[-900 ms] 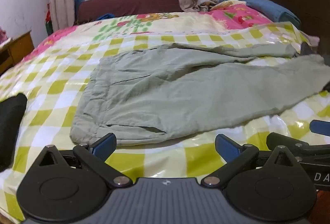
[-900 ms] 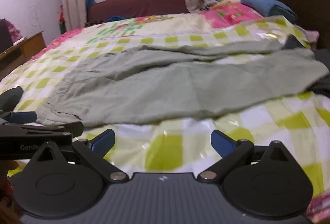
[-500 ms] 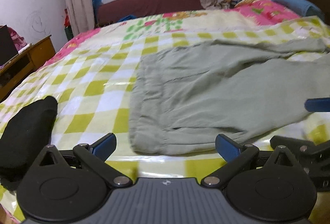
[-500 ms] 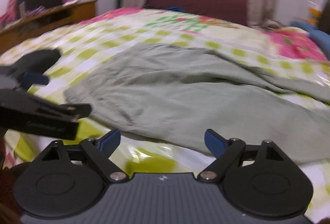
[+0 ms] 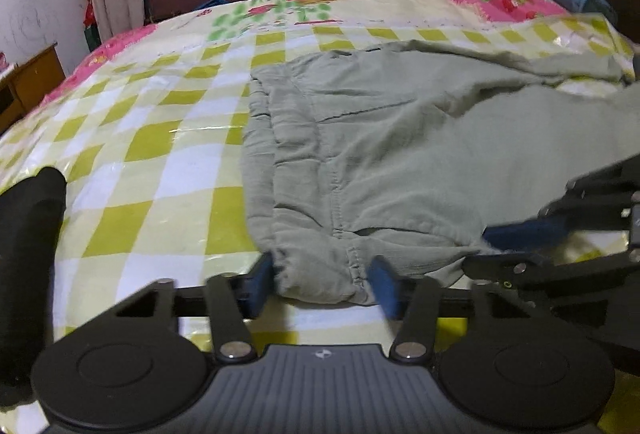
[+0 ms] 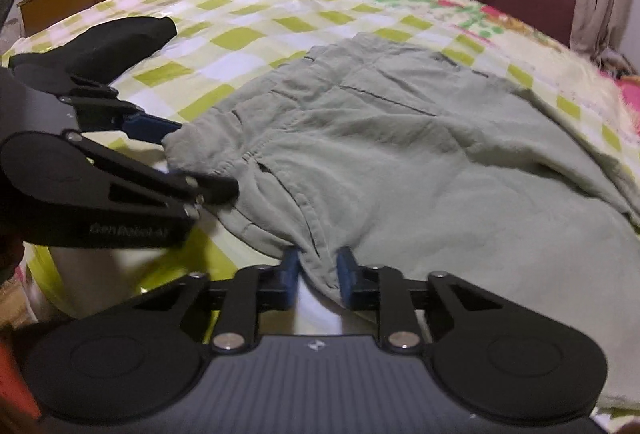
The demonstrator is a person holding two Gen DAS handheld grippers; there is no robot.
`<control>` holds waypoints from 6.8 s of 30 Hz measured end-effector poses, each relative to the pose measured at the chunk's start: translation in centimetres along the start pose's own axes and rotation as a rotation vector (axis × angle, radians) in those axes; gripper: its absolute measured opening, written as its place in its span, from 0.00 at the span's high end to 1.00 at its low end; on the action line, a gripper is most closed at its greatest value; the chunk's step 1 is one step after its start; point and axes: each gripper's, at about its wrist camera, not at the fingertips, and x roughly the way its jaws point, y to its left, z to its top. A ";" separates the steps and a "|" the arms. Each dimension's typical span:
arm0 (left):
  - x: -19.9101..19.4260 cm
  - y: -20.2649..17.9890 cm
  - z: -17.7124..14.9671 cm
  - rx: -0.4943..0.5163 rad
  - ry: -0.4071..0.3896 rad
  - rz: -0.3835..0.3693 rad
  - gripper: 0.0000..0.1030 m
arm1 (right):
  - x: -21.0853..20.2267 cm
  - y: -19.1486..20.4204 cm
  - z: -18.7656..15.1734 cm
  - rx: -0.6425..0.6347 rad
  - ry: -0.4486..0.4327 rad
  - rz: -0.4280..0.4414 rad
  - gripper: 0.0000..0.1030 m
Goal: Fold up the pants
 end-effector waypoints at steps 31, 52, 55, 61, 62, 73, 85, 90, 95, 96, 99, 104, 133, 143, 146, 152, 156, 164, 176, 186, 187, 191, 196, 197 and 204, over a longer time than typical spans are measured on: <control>-3.3 -6.8 2.6 0.137 -0.020 0.024 0.49 | -13.7 -22.0 -12.9 0.776 -0.088 -0.383 0.60; 2.1 -19.3 5.3 0.254 0.004 -0.147 0.44 | -18.0 -36.4 -22.2 1.313 -0.359 -0.448 0.97; 2.1 -19.7 5.4 0.266 0.000 -0.156 0.43 | -20.9 -36.0 -23.2 1.276 -0.388 -0.513 0.97; 1.9 -19.8 5.4 0.310 -0.011 -0.192 0.40 | -22.4 -35.1 -24.1 1.141 -0.163 -0.662 0.74; 1.6 -19.3 5.5 0.321 -0.021 -0.186 0.39 | -22.9 -34.7 -23.8 1.122 -0.158 -0.685 0.70; 3.8 -6.3 11.0 0.403 -0.165 0.064 0.23 | -13.8 -30.1 -6.7 0.418 -0.141 -0.509 0.55; 17.4 4.9 19.5 0.222 0.059 0.056 0.20 | 8.6 -31.0 9.4 -0.094 0.091 -0.236 0.40; 20.7 6.1 19.8 0.112 0.086 0.047 0.06 | 11.6 -33.2 9.4 0.019 0.136 -0.194 0.58; 19.8 7.2 20.2 0.034 0.115 0.015 0.52 | 10.4 -32.8 9.6 0.079 0.152 -0.208 0.98; 19.6 7.3 20.5 0.032 0.120 0.016 0.58 | 9.5 -32.7 9.7 0.083 0.136 -0.218 0.98; 16.8 6.4 20.9 0.071 0.070 0.033 0.66 | 5.3 -31.6 10.5 0.084 0.041 -0.223 0.98; 7.2 6.2 19.1 0.074 -0.094 -0.005 0.69 | -5.7 -27.3 9.0 0.042 -0.134 -0.227 0.98; 3.5 5.4 7.4 0.132 -0.088 -0.042 0.34 | -2.8 -4.2 1.1 -0.462 -0.111 -0.140 0.58; 5.0 6.4 7.8 0.063 -0.014 -0.101 0.65 | 4.9 -1.0 3.7 -0.527 -0.123 -0.144 0.62; 4.2 7.5 8.3 0.003 -0.022 -0.141 0.68 | 5.6 -1.8 5.0 -0.440 -0.096 -0.123 0.85; 0.9 8.4 8.8 -0.034 -0.065 -0.190 0.70 | 2.0 -1.7 5.7 -0.409 -0.140 -0.073 0.99; -2.2 9.3 7.6 -0.044 -0.077 -0.188 0.71 | -1.5 -0.5 5.5 -0.397 -0.179 0.008 1.00; -4.2 11.4 0.3 -0.185 0.020 -0.132 0.73 | -0.7 2.8 2.6 -0.417 -0.104 0.132 1.00; -4.0 9.4 0.9 0.025 -0.101 -0.066 0.39 | -0.8 2.2 3.5 -0.449 -0.069 0.063 0.96; -0.8 9.0 1.4 0.059 -0.019 -0.072 0.64 | 4.2 5.5 3.8 -0.596 -0.079 0.035 0.81; -1.0 9.3 1.4 0.043 -0.023 -0.084 0.65 | 4.2 5.0 4.3 -0.549 -0.060 0.054 0.92; -3.2 10.0 1.6 -0.015 -0.055 -0.135 0.70 | 1.5 3.2 5.7 -0.443 -0.070 0.096 0.94; -4.5 9.8 1.3 -0.029 -0.047 -0.178 0.75 | -0.8 3.2 5.5 -0.457 -0.080 0.137 0.88; -4.2 9.6 1.0 -0.023 -0.035 -0.170 0.75 | 0.0 3.4 5.2 -0.466 -0.064 0.122 0.85; -3.3 10.1 0.4 -0.034 -0.017 -0.122 0.67 | 3.6 5.2 4.5 -0.506 -0.059 0.075 0.72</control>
